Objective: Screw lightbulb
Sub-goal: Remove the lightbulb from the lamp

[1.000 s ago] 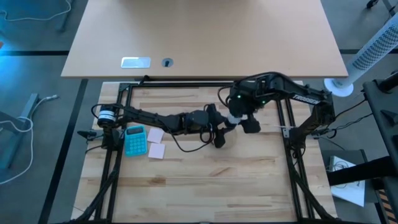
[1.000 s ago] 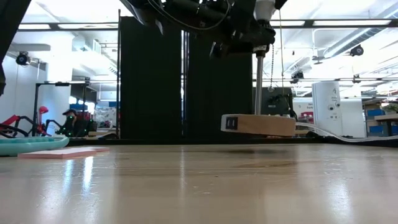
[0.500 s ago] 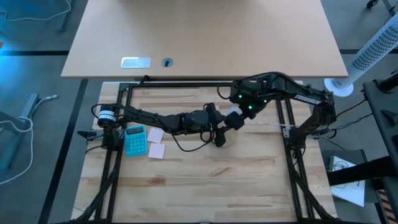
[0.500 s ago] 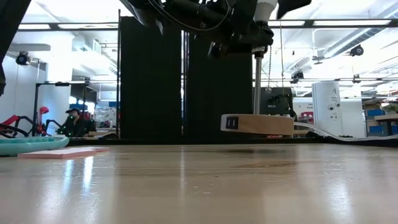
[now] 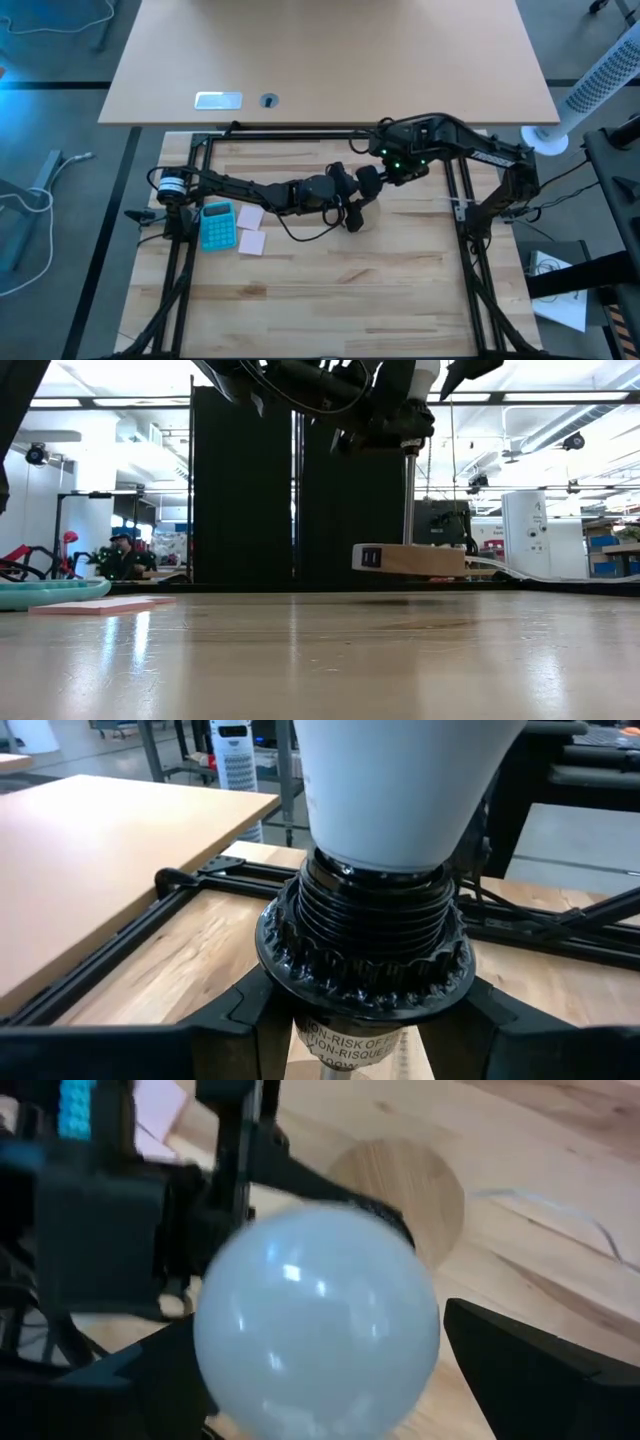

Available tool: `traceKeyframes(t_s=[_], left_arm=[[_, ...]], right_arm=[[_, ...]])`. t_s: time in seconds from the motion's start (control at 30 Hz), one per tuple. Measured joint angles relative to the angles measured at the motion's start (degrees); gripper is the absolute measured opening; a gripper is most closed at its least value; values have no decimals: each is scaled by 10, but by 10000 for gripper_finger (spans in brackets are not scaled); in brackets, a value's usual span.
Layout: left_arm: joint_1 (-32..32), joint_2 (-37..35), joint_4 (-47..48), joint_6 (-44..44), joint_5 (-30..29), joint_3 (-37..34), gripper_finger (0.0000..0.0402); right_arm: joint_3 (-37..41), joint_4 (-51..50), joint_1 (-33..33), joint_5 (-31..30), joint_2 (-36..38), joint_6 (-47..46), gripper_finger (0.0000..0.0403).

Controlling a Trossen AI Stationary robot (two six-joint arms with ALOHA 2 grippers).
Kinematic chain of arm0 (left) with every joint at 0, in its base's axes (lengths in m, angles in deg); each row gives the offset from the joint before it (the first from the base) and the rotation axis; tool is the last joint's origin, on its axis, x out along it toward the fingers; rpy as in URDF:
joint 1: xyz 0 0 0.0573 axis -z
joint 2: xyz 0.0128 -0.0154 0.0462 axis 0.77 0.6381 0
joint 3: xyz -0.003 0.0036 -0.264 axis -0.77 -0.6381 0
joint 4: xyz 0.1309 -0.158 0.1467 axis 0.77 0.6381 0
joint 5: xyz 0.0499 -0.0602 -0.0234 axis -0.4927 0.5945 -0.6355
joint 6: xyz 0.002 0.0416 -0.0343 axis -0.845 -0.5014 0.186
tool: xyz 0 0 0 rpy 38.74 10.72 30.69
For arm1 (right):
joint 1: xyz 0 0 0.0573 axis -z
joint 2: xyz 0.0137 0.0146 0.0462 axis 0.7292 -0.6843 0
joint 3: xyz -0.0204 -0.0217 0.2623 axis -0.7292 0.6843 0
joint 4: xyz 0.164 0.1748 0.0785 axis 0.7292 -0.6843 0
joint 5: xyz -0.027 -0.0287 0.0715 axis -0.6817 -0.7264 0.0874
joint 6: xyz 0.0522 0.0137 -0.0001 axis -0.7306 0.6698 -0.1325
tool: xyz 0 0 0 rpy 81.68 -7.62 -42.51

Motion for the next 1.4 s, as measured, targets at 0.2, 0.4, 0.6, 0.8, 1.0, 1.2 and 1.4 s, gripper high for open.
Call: traceKeyframes(t_s=[0.2,0.4,0.6,0.8,1.0,1.2,1.4], left_arm=[[1,0,2,0,2,0,161],[1,0,3,1,6,0,161],[0,0,5,1,6,0,161],[1,0,4,2,6,0,161],[3,0,4,0,2,0,161],[5,0,11,-6,-4,0,161],[6,0,32,6,5,0,160]], right_arm=[[0,15,7,-2,0,0,359],[0,14,7,1,0,17,338],[0,15,7,6,0,48,273],[0,11,7,33,0,137,243],[0,13,8,38,0,306,260],[1,26,8,50,0,750,255],[1,43,6,49,0,1020,253]])
